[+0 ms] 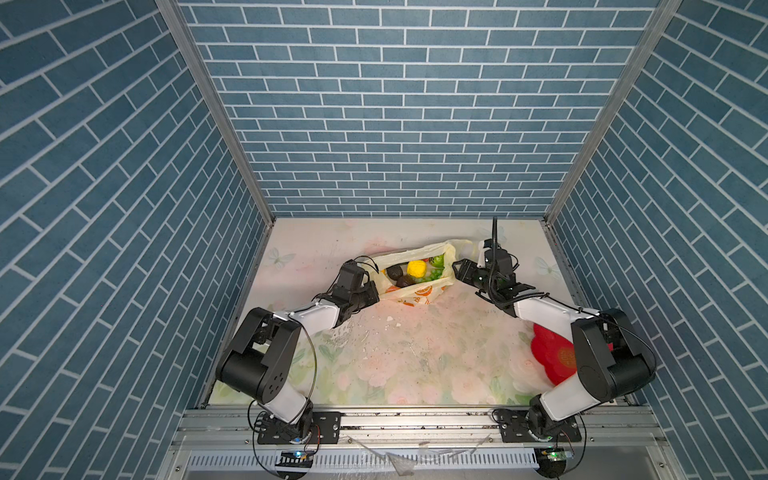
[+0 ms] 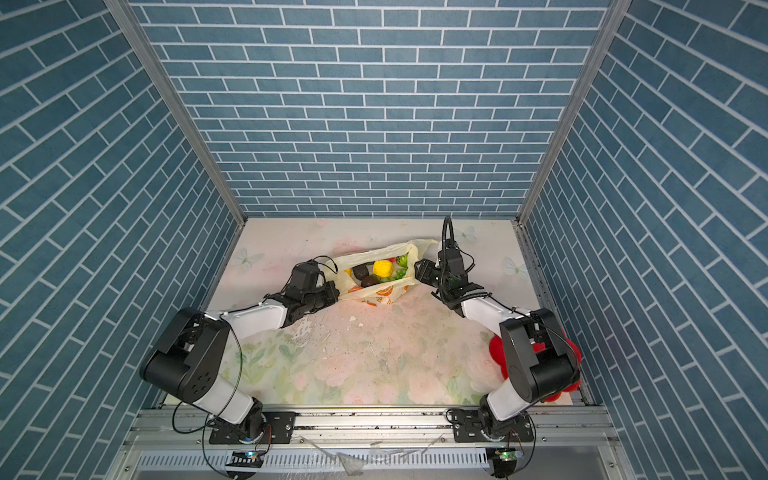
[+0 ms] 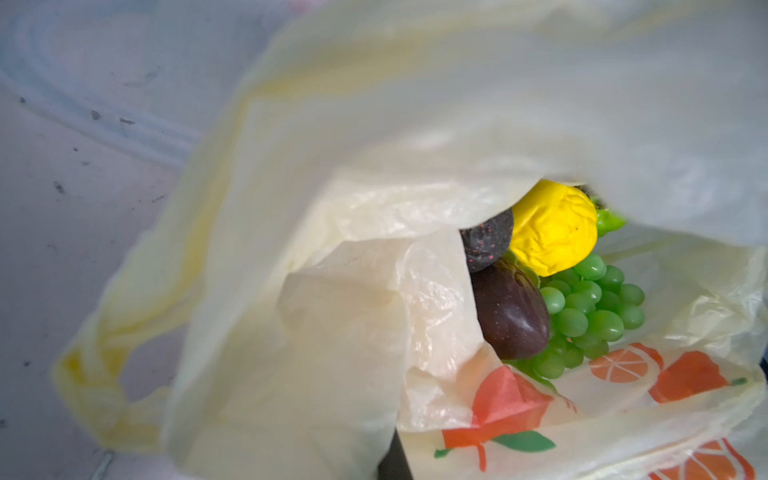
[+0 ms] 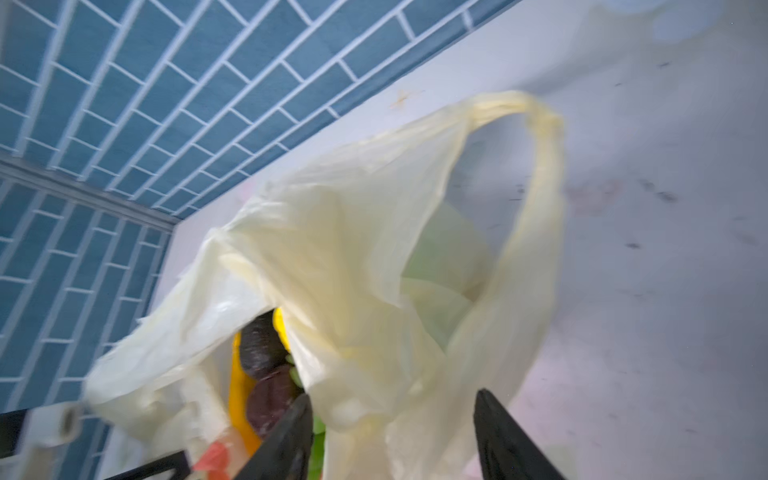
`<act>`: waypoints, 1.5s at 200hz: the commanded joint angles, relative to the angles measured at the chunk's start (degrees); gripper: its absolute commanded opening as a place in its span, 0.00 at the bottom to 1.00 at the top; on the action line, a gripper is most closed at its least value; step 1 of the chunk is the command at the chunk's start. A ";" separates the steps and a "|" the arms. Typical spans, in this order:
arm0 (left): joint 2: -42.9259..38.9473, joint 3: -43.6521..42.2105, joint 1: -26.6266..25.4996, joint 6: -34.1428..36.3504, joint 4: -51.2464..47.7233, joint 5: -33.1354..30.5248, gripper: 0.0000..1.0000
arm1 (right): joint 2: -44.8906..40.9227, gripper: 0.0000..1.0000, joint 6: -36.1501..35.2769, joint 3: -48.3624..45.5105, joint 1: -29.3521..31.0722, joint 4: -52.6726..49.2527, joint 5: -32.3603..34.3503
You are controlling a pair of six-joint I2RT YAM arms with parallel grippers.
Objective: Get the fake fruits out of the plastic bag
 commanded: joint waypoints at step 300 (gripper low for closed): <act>-8.52 3.35 1.36 10.58 -23.96 -9.97 0.67 | 14.48 0.00 -2.08 19.98 -2.75 -4.57 -6.95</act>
